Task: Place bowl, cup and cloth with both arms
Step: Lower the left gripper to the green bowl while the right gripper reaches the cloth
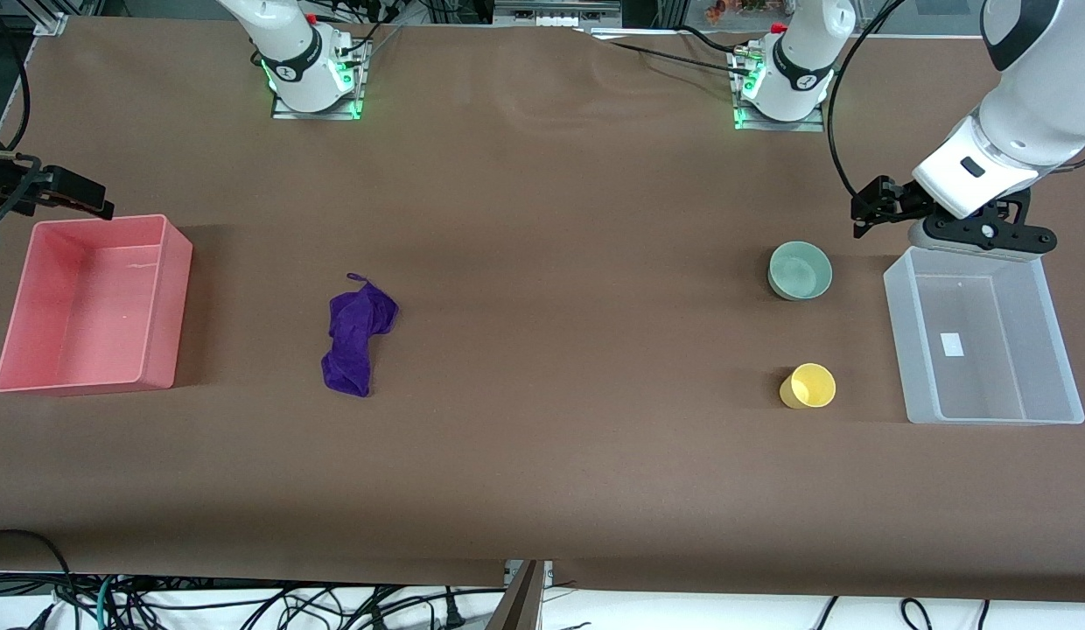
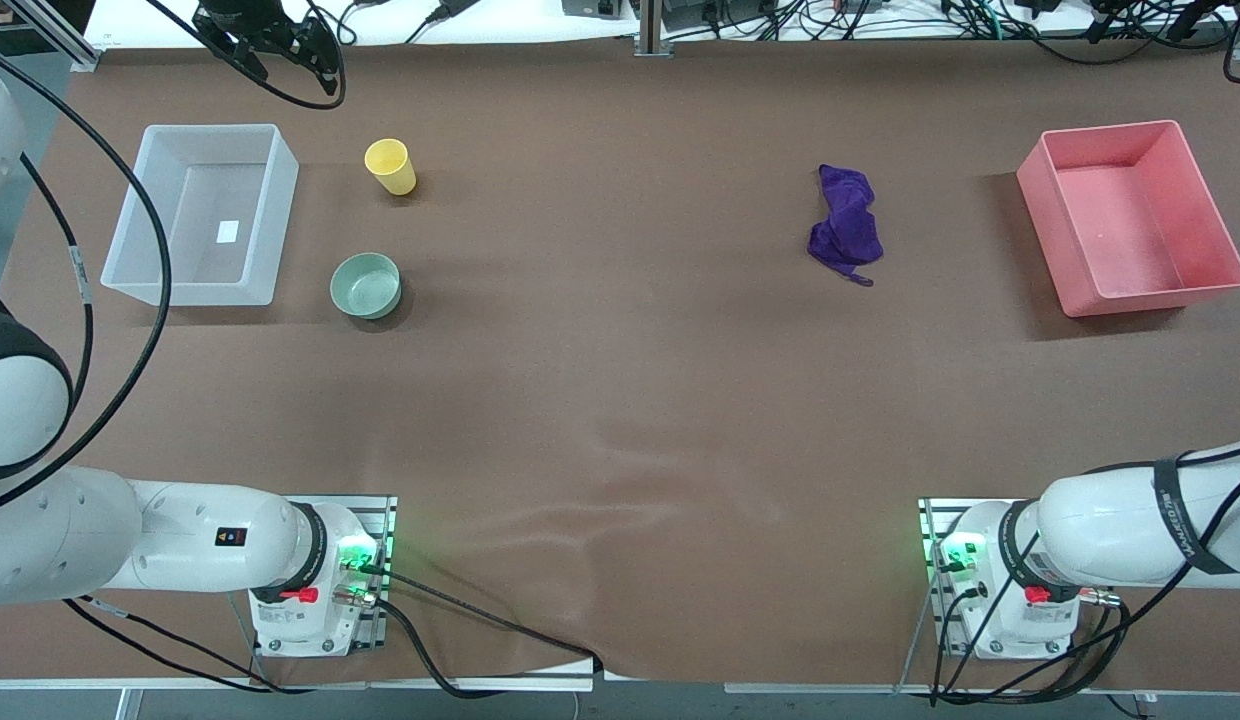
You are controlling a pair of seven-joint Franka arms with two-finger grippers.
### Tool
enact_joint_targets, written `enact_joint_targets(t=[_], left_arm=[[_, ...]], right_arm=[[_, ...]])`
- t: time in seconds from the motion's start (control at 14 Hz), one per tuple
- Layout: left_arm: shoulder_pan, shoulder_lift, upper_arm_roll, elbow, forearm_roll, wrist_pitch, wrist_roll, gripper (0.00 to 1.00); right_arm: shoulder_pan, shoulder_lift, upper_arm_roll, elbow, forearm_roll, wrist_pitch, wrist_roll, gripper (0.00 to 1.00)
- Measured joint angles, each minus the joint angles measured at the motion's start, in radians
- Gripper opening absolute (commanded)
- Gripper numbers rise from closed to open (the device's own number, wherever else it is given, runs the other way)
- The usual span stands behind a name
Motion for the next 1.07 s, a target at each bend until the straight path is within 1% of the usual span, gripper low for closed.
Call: enact_joint_targets(t=[0.43,0.79,1.07], left_arm=[[0.000,0.000,0.000,0.000,0.000,-0.013,0.000,1.00],[0.000,0.003,0.000,0.001,0.000,-0.059,0.000,1.00],[0.000,0.012,0.000,0.000,0.000,-0.072,0.000,1.00]], right_arm=[[0.000,0.000,0.000,0.000,0.000,0.000,-0.001,1.00],[0.000,0.000,-0.001,0.000,0.000,0.001,-0.001,1.00],[-0.001,0.000,-0.001,0.000,0.000,0.001,-0.001,1.00]])
